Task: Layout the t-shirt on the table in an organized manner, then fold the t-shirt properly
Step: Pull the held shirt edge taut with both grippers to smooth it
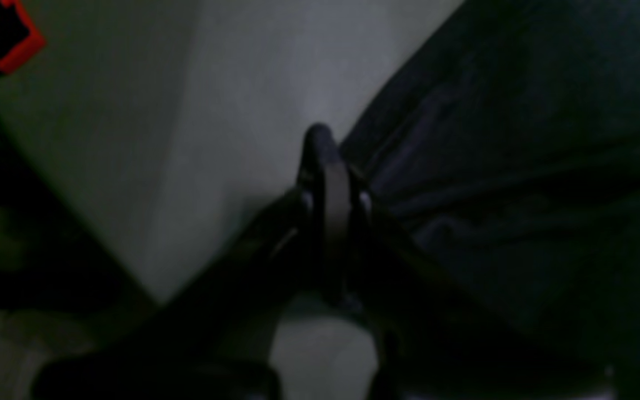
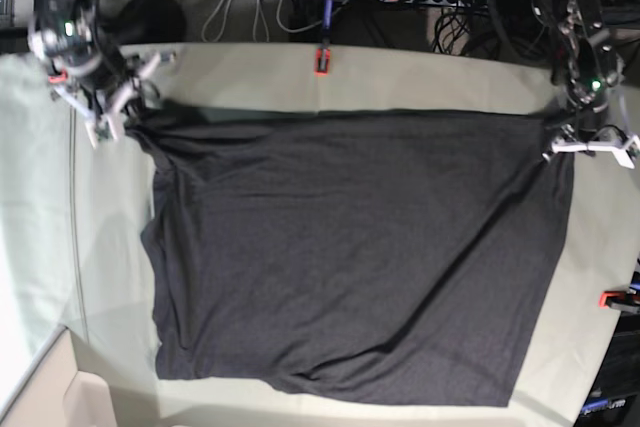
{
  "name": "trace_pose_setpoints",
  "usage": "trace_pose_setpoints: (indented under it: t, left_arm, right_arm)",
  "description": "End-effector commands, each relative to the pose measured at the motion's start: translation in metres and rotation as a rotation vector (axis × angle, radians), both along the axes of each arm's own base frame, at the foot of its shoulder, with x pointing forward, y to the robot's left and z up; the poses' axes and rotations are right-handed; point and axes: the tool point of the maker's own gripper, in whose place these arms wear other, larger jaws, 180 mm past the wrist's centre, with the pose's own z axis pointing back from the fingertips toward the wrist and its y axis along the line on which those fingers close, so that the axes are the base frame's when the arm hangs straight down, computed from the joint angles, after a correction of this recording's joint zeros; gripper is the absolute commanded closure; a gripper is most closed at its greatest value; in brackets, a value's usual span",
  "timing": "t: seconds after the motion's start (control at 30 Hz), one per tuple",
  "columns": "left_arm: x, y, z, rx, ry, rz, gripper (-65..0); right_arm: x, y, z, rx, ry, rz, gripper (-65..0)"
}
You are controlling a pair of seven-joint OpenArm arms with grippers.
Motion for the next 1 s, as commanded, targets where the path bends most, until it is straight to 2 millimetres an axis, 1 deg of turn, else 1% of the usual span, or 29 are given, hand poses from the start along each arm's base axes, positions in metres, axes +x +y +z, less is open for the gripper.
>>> trace_pose_setpoints:
  t: [0.0,0.03,0.07,0.13,0.17,0.33,0.4,0.43,0.5,0.53,0.6,0.7,0.73,0.8,0.87,0.9,0.97]
  left_arm:
    - [0.011,0.009,0.026,0.058,-0.068,-0.004,0.0]
    - [0.013,0.009,0.033,0.068,-0.084,-0.008,0.0]
    - [0.011,0.009,0.036,0.075,-0.087,-0.010,0.0]
    - [0.009,0.009,0.045,0.092,-0.102,-0.019,0.0]
    - [0.009,0.008,0.050,0.102,-0.113,-0.024,0.0]
    - [0.001,0.007,0.065,0.136,-0.127,-0.043,0.0]
    - [-0.003,0.006,0.069,0.146,-0.128,-0.050,0.0]
    - [-0.005,0.006,0.071,0.151,-0.129,-0.051,0.0]
    - [-0.007,0.005,0.074,0.158,-0.131,-0.056,0.0]
    - [-0.006,0.005,0.076,0.161,-0.137,-0.057,0.0]
    - [-0.008,0.005,0.078,0.165,-0.139,-0.058,0.0]
    - [-0.017,0.017,0.080,0.176,-0.134,-0.019,0.0]
    - [-0.018,0.019,0.081,0.179,-0.137,-0.013,0.0]
    - [-0.017,0.021,0.089,0.190,-0.154,-0.009,0.0]
    - [-0.017,0.020,0.091,0.193,-0.157,-0.013,0.0]
    - [-0.017,0.019,0.091,0.195,-0.158,-0.015,0.0]
    - [-0.018,0.019,0.090,0.192,-0.153,-0.016,0.0]
  right_arm:
    - [0.006,0.008,0.023,0.006,-0.076,0.013,0.0]
    - [0.002,0.011,0.034,-0.007,-0.094,0.020,0.0]
    - [-0.002,0.014,0.043,-0.016,-0.109,0.026,0.0]
    - [-0.010,0.017,0.054,-0.029,-0.121,0.034,0.0]
    - [-0.015,0.020,0.056,-0.026,-0.120,0.034,0.0]
    - [-0.041,0.019,0.046,-0.023,-0.054,0.045,0.0]
    - [-0.050,0.018,0.047,-0.016,-0.058,0.079,0.0]
    - [-0.051,0.016,0.050,0.002,-0.078,0.051,0.0]
    - [-0.054,0.004,0.056,0.030,-0.119,-0.049,0.0]
    - [-0.056,-0.008,0.060,0.025,-0.135,-0.100,0.0]
    - [-0.056,-0.024,0.067,0.014,-0.164,-0.155,0.0]
    - [-0.058,-0.045,0.076,0.000,-0.201,-0.226,0.0]
    - [-0.060,-0.051,0.080,0.006,-0.218,-0.248,0.0]
    - [-0.063,-0.057,0.088,0.033,-0.251,-0.283,0.0]
    - [-0.064,-0.058,0.088,0.033,-0.249,-0.287,0.0]
    - [-0.066,-0.058,0.086,0.033,-0.240,-0.290,0.0]
    - [-0.077,-0.057,0.076,0.038,-0.179,-0.296,0.0]
